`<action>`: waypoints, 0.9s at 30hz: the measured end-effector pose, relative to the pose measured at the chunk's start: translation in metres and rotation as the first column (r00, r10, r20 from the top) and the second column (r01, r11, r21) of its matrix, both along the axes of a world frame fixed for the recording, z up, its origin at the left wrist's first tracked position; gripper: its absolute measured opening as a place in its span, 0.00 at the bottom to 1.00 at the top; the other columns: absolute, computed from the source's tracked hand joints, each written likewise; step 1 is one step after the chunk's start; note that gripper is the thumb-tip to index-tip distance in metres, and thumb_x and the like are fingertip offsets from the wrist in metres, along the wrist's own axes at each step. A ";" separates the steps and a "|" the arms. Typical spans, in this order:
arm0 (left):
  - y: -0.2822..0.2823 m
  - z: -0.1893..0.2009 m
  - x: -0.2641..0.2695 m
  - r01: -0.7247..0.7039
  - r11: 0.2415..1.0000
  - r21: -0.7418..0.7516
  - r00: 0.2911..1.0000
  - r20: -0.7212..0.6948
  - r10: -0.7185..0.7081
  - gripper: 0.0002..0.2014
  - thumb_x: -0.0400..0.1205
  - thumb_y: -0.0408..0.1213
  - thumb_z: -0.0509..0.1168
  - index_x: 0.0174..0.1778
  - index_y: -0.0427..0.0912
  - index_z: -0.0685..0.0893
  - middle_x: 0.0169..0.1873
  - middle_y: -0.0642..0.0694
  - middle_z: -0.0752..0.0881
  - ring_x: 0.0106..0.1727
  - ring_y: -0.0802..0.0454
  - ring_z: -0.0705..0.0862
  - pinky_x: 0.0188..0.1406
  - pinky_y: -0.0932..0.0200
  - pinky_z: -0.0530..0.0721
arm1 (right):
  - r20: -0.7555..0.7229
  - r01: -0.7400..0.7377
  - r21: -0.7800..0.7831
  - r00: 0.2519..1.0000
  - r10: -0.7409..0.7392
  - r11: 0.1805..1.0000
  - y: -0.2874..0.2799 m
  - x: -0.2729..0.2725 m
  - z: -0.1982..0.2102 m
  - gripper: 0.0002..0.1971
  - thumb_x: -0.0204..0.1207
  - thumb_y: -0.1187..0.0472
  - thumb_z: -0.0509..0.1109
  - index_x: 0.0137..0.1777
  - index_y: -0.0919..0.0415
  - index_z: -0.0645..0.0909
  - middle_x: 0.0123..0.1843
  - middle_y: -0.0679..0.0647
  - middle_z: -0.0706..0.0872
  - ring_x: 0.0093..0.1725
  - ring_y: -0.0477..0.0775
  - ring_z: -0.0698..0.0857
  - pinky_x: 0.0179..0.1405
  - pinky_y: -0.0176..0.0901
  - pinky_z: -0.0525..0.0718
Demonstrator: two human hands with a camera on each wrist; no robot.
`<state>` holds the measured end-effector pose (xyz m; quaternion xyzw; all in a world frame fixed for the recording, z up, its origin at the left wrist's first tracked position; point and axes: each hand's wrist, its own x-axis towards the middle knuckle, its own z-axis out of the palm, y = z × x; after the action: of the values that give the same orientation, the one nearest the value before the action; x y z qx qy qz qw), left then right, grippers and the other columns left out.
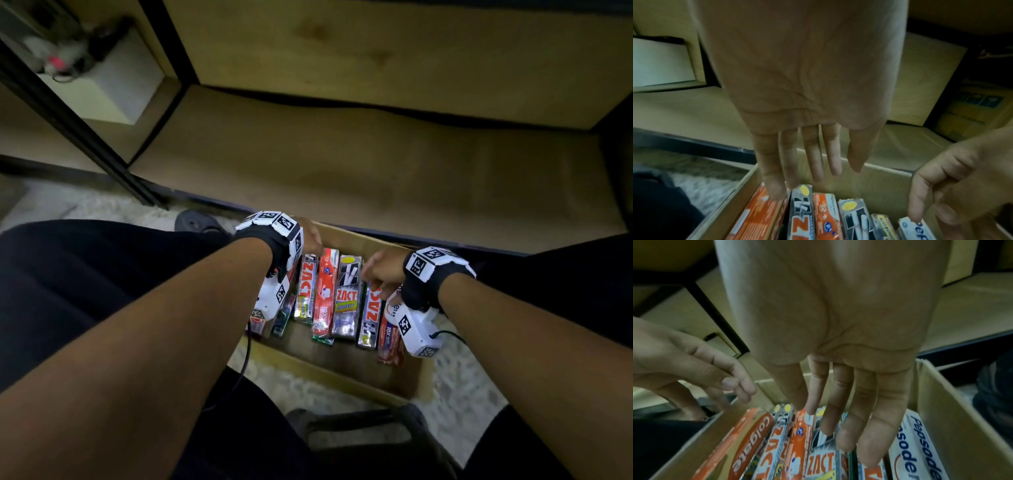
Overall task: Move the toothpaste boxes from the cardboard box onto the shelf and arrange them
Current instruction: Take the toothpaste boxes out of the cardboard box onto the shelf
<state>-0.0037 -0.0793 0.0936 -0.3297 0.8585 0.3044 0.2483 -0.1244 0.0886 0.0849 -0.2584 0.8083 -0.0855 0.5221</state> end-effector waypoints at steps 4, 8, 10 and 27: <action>-0.019 -0.035 0.000 -0.011 0.998 -0.064 0.998 0.053 0.014 0.10 0.79 0.44 0.70 0.56 0.53 0.86 0.54 0.50 0.85 0.55 0.51 0.83 0.57 0.58 0.80 | -0.079 -0.044 0.036 0.996 0.046 0.998 -0.014 0.008 -0.037 0.11 0.79 0.64 0.70 0.58 0.67 0.83 0.51 0.61 0.86 0.43 0.55 0.82 0.46 0.48 0.82; -0.029 -0.067 0.001 -0.032 0.993 -0.114 0.997 0.073 0.040 0.21 0.80 0.46 0.70 0.69 0.48 0.82 0.67 0.45 0.82 0.66 0.45 0.82 0.61 0.55 0.79 | -0.087 -0.039 0.037 0.995 0.042 0.999 -0.024 0.018 -0.077 0.34 0.82 0.59 0.68 0.85 0.63 0.59 0.59 0.63 0.84 0.39 0.53 0.84 0.49 0.52 0.86; -0.030 -0.080 0.002 -0.040 0.991 -0.130 0.997 0.059 0.048 0.21 0.81 0.43 0.69 0.71 0.45 0.80 0.69 0.43 0.80 0.67 0.44 0.80 0.62 0.56 0.78 | -0.100 -0.033 0.010 0.994 0.034 0.999 -0.025 0.025 -0.098 0.43 0.79 0.50 0.70 0.87 0.48 0.46 0.62 0.63 0.82 0.43 0.58 0.85 0.47 0.52 0.88; -0.030 -0.099 0.002 0.245 0.901 -0.358 0.965 0.184 -0.189 0.19 0.86 0.35 0.57 0.73 0.37 0.77 0.70 0.36 0.77 0.68 0.38 0.79 0.60 0.51 0.78 | -0.134 0.038 -0.150 0.989 -0.058 0.988 -0.010 0.047 -0.141 0.55 0.66 0.43 0.82 0.84 0.39 0.46 0.85 0.66 0.53 0.77 0.71 0.72 0.74 0.60 0.75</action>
<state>-0.0021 -0.1096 -0.0057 -0.2945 0.9120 0.0792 0.2741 -0.0771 0.0787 -0.0563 -0.2819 0.8400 -0.1391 0.4423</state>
